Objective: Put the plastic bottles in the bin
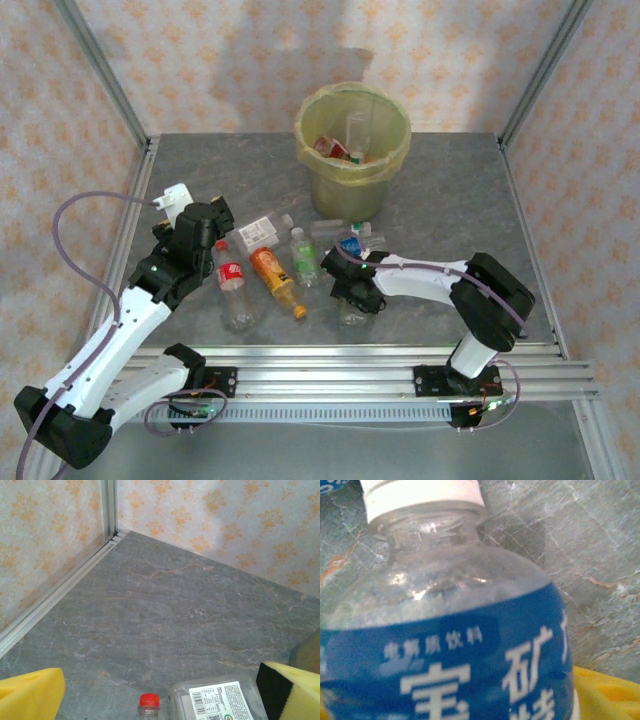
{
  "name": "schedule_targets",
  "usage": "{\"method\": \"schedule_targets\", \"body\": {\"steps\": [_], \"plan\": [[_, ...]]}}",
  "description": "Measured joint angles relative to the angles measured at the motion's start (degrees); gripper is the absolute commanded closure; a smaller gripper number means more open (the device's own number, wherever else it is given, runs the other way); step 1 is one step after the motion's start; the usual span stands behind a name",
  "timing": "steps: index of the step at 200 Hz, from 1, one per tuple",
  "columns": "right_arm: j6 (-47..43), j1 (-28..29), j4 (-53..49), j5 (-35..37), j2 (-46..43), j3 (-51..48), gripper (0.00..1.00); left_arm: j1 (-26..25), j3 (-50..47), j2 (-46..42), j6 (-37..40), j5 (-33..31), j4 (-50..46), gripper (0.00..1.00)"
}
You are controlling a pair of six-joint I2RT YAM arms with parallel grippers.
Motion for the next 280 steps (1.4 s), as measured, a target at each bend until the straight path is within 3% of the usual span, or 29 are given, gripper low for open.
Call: {"method": "schedule_targets", "body": {"steps": [72,134,183,223,280], "plan": [[-4.11,0.20,-4.48,0.98,-2.97,1.09,0.46,0.00,0.00,0.92,-1.97,-0.28,-0.98,0.00],[-11.08,0.76,-14.69,6.64,-14.38,10.95,0.47,0.00,0.00,1.20,-5.03,-2.58,-1.92,0.00],[-20.20,-3.72,-17.62,10.23,-19.04,24.17,0.46,0.00,0.00,1.20,-6.27,-3.04,-2.36,0.00],[-30.16,-8.20,-17.57,12.55,-16.92,38.69,0.45,0.00,0.02,1.20,-6.43,-2.97,-2.36,0.00],[-40.52,-16.61,-17.53,10.47,-4.57,58.95,0.47,0.00,0.02,1.25,-6.43,-2.23,-2.36,0.00]]}}
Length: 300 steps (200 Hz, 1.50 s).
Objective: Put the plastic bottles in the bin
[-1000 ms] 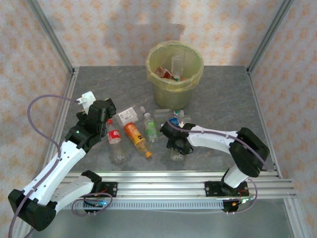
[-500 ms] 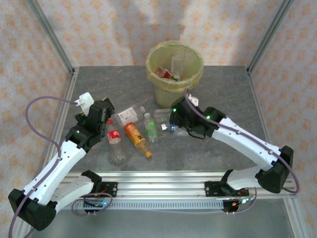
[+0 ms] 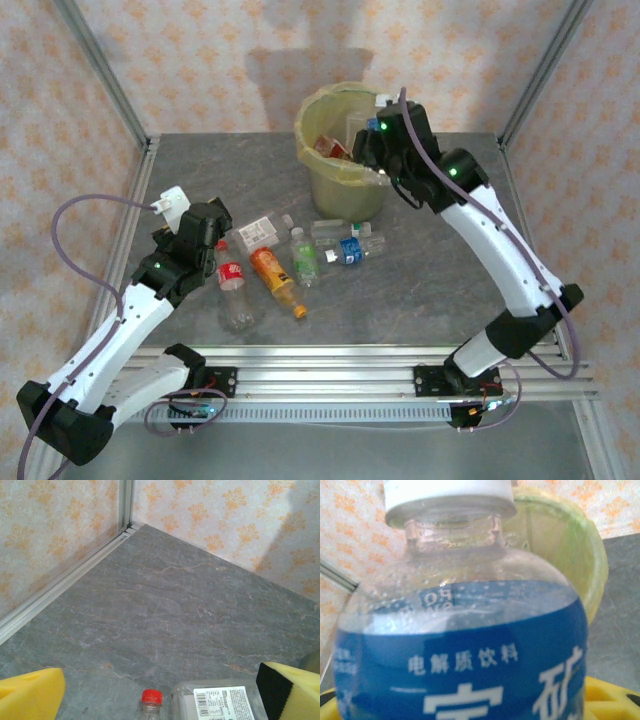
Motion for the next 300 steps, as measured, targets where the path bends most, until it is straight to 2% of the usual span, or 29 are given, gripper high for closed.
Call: {"method": "schedule_targets", "body": {"steps": [104,152,179,222,274,300], "plan": [[-7.74,-10.80,-3.48,-9.20,33.27,36.57,0.53,0.39,0.83,1.14,0.70,1.14,-0.59,0.00],[-8.57,-13.42,-5.25,-11.69,42.32,38.64,0.53,0.63,1.05,1.14,1.14,1.18,-0.98,0.00],[-9.05,-13.60,-6.10,-11.93,44.50,38.23,0.53,0.66,1.55,1.14,1.79,1.16,-1.18,0.00],[-10.08,-13.25,-5.18,-11.72,44.54,36.35,0.42,0.72,1.55,1.14,2.16,1.16,-1.33,0.00],[-11.41,-13.20,-5.29,-11.06,44.72,34.99,0.17,0.76,1.60,1.14,2.14,1.16,-2.99,0.00],[-11.69,-13.25,-6.58,-10.73,45.44,35.34,0.10,0.76,2.12,1.11,2.12,1.20,-3.78,0.00]]}}
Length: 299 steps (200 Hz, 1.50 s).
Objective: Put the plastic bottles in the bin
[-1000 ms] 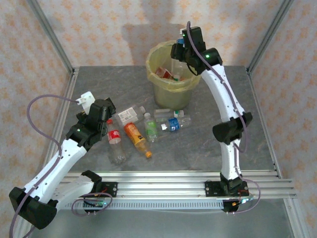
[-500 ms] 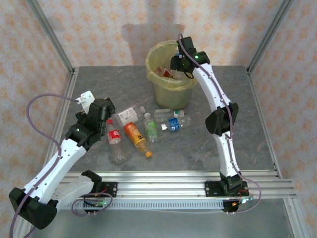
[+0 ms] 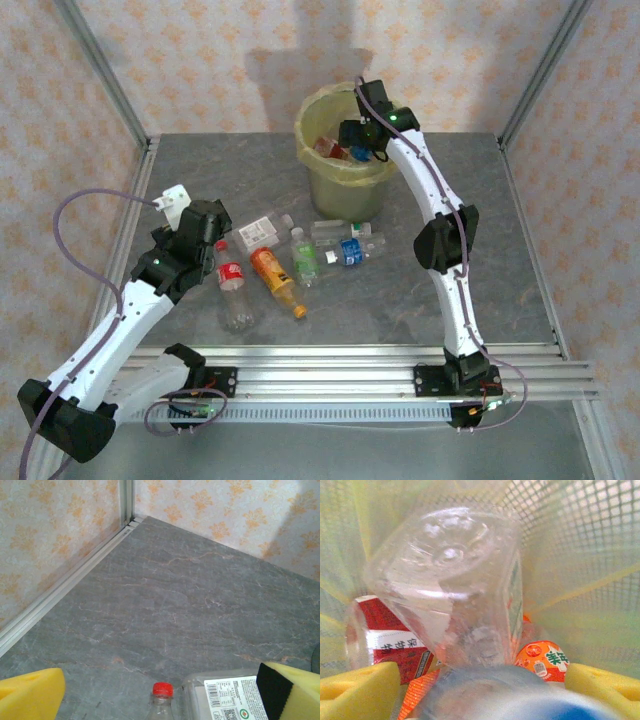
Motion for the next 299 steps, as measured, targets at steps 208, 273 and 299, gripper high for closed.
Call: {"method": "schedule_targets", "body": {"steps": [208,273,299], "plan": [[5.66,0.02,-1.31,1.66,-31.91,-19.08,0.01,0.35,-3.06,7.87,-4.98,19.21,-11.54,0.00],[14.47,0.13,8.90,5.79,-56.81,-60.33,0.01,0.35,-7.82,7.72,-7.74,24.52,-11.56,0.00],[18.36,0.15,11.28,7.52,-64.92,-72.06,0.01,0.35,-9.53,7.74,-8.41,25.24,-11.61,0.00]]}}
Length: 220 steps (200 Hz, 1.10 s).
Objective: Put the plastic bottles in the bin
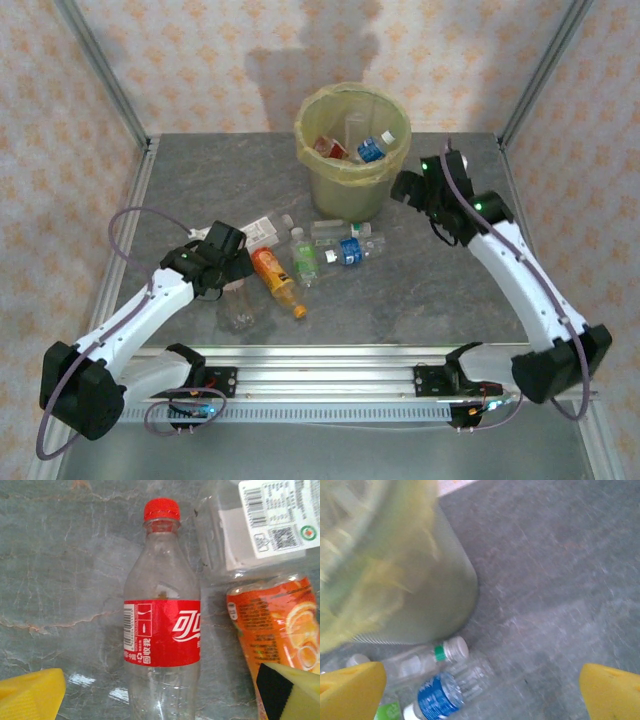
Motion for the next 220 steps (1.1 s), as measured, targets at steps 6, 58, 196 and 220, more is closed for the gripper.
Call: {"method": "schedule_targets", "body": {"steps": [6,58,196,220], "plan": [[0.59,-0.02,0.24,0.42,-1.22,-1.84,0.01,0.00,-0.24,0.00,-0.20,0.07,0.00,0.00],[4.24,0.00,0.70,2.99,-6.12,-10.67,0.01,0.00,-1.46,0.00,-0.61,0.15,-0.15,0.00],[5.68,0.00,1.40,4.02,-6.91,-12.87,0.01,0.00,-4.72,7.39,-0.76,5.51,2.23,0.00],[5.68,0.00,1.40,4.02,-6.64,-12.87,0.01,0.00,-4.87,9.53,-1.07,5.66,3.61,0.00]]}}
